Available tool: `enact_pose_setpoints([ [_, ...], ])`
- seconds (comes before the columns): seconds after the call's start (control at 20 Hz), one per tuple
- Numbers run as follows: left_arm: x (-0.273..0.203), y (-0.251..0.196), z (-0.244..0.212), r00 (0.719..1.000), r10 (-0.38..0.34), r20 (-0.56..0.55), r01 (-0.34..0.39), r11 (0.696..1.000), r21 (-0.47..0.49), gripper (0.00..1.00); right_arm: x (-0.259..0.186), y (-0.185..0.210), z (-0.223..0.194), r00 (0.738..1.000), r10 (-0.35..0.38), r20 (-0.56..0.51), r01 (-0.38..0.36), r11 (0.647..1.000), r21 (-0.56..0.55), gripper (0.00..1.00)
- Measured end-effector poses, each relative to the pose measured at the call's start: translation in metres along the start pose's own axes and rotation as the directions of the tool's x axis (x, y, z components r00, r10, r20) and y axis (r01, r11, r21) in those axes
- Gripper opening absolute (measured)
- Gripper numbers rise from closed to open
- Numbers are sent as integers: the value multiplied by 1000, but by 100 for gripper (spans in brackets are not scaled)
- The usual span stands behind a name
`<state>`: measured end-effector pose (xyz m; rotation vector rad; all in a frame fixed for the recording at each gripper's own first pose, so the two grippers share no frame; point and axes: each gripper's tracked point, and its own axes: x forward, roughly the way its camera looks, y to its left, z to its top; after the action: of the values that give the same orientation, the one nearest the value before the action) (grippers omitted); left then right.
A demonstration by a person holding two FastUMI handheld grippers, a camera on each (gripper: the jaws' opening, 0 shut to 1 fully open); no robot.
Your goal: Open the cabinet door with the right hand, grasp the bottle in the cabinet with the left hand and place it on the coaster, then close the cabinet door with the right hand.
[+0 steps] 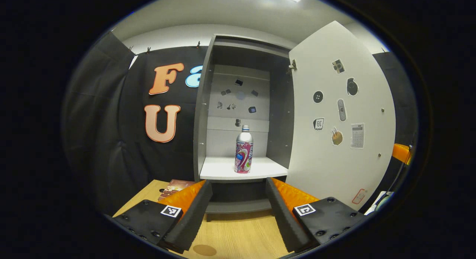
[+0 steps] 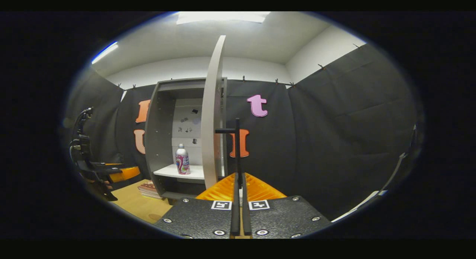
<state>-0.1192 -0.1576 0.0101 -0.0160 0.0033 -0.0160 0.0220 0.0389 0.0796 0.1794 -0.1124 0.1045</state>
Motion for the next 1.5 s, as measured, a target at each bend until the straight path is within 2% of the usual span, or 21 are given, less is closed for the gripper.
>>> enact_pose_setpoints([
  [0.2, 0, 0, 1, 1000, -6, 5, 6, 1000, -22, 95, -7, 3, -4, 1000, 18, -26, -19, 999, -38, 2],
  [0.25, -1, 0, 1, 1000, -7, 7, 7, 1000, -17, 95, -8, 4, -4, 999, 27, -31, -28, 999, -45, 7],
  [0.35, 0, -2, 2, 1000, -20, 11, 20, 1000, 1, 94, -11, 13, -8, 998, 50, -46, -51, 998, -21, 2],
  [0.5, 9, -6, 3, 999, -47, 19, 47, 999, 9, 94, -13, 33, -12, 992, 108, -60, -107, 994, 27, 3],
  [0.6, 21, -9, 0, 997, -74, 13, 74, 997, -14, 95, -13, 40, -14, 989, 129, -69, -126, 991, 38, 11],
  [0.65, 28, -10, -2, 996, -87, 7, 87, 996, -28, 94, -13, 43, -14, 989, 135, -67, -133, 990, 42, 7],
  [0.8, 54, -8, -3, 991, -134, -4, 133, 989, -56, 94, -5, 46, -12, 993, 112, -44, -110, 993, 47, 22],
  [0.85, 63, -5, -2, 989, -145, -1, 145, 988, -61, 94, -3, 49, -12, 993, 114, -36, -112, 992, 53, 22],
  [0.95, 83, 1, -3, 986, -168, -1, 168, 984, -62, 94, 3, 54, -8, 995, 102, -8, -102, 993, 56, 35],
  [1.1, 122, 9, -6, 980, -200, -10, 199, 979, -53, 94, 15, 49, -4, 998, 50, 22, -51, 998, 32, 47],
  [1.2, 146, 11, -7, 973, -231, -11, 230, 972, -52, 94, 18, 47, -5, 999, 26, 28, -26, 1000, 12, 60],
  [1.3, 172, 11, -10, 965, -262, -10, 261, 964, -38, 94, 23, 46, -3, 999, 10, 40, -10, 1000, -3, 65],
  [1.4, 196, 10, -15, 955, -295, -15, 295, 955, -24, 94, 29, 44, -6, 999, -23, 36, 23, 1000, -3, 76],
  [1.45, 208, 9, -18, 950, -311, -18, 310, 950, -21, 94, 29, 43, -7, 999, -42, 31, 42, 999, -3, 87],
  [1.5, 219, 6, -22, 945, -327, -19, 326, 945, -16, 95, 28, 42, -9, 998, -56, 24, 56, 998, -4, 84],
])
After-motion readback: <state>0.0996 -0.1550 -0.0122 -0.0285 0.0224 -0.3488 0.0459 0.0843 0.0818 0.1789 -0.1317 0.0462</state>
